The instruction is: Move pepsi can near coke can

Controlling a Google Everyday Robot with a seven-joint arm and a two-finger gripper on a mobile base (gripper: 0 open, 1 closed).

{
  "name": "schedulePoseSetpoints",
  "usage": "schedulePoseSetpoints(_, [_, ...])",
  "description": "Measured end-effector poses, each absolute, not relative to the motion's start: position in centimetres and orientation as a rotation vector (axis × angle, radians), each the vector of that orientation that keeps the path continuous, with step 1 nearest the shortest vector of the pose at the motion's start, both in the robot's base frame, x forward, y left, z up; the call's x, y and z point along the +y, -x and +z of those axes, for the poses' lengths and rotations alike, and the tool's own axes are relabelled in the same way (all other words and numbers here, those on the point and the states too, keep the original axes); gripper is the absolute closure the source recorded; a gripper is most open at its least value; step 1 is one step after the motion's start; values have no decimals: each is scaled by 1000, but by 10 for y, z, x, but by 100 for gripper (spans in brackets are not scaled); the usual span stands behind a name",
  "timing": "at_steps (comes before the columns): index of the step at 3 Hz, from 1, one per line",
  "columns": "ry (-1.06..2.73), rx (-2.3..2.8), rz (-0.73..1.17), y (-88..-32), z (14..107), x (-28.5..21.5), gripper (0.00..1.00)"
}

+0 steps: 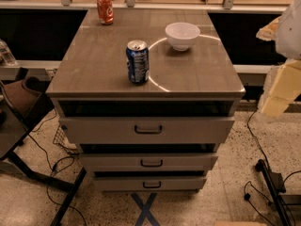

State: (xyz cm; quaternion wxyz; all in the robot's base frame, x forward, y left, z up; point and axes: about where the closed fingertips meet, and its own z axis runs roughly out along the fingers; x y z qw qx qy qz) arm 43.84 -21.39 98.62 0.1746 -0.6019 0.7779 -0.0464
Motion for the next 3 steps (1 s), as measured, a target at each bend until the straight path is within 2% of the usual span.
schedulePoseSetpoints(1, [1706, 2204, -132, -438, 986, -214, 0])
schedulePoseSetpoints(3, [1503, 1963, 122, -481, 1011, -173, 0])
